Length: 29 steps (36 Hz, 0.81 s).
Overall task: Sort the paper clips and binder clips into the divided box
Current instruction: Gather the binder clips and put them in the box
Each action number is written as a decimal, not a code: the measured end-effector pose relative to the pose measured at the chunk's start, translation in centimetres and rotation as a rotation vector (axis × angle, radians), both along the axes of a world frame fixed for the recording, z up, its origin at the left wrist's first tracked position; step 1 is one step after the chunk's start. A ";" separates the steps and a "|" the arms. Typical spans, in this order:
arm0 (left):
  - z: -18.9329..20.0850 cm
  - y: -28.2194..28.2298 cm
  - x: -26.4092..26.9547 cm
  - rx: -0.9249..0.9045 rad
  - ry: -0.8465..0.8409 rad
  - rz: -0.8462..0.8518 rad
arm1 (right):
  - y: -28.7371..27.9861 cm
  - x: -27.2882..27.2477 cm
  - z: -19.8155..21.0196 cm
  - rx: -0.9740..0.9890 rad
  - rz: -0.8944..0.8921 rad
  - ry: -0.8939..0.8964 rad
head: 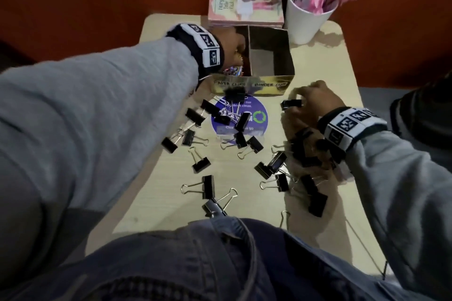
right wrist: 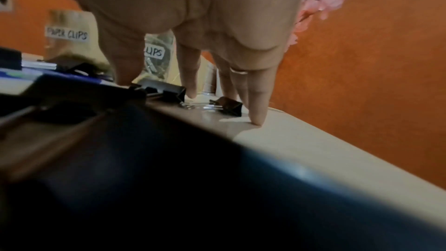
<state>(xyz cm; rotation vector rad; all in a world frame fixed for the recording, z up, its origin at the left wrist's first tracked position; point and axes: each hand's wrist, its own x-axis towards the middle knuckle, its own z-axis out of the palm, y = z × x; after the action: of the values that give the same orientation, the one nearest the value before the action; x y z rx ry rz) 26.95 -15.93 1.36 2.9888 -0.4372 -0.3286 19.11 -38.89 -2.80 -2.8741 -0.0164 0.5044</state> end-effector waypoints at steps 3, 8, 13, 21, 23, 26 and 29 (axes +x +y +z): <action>1.0 2.0 -1.5 -0.148 -0.079 0.047 | 1.2 0.5 0.0 -0.059 -0.020 0.010; 2.0 4.3 -5.6 -0.281 -0.132 0.138 | 2.0 0.8 -0.1 -0.106 0.029 -0.007; -0.5 3.6 -8.5 -0.089 0.012 -0.030 | 2.3 0.2 0.2 -0.127 0.058 -0.022; -3.0 1.9 -8.3 0.285 0.015 -0.137 | 2.9 -0.3 0.7 -0.159 0.118 -0.004; -2.8 1.4 -8.1 0.298 0.008 -0.135 | 3.1 -0.6 0.7 -0.160 0.134 0.000; -2.8 1.1 -7.9 0.318 0.017 -0.130 | 3.5 -0.9 0.7 -0.154 0.156 0.011; -2.5 1.2 -7.9 0.325 0.038 -0.141 | 3.8 -1.3 0.7 -0.156 0.181 0.008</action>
<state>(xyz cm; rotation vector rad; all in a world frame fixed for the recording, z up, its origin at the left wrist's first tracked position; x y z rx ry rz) 19.09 -14.73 -1.19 3.2645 -0.6496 -0.5147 17.84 -35.11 -2.11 -3.0403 -0.2485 0.5734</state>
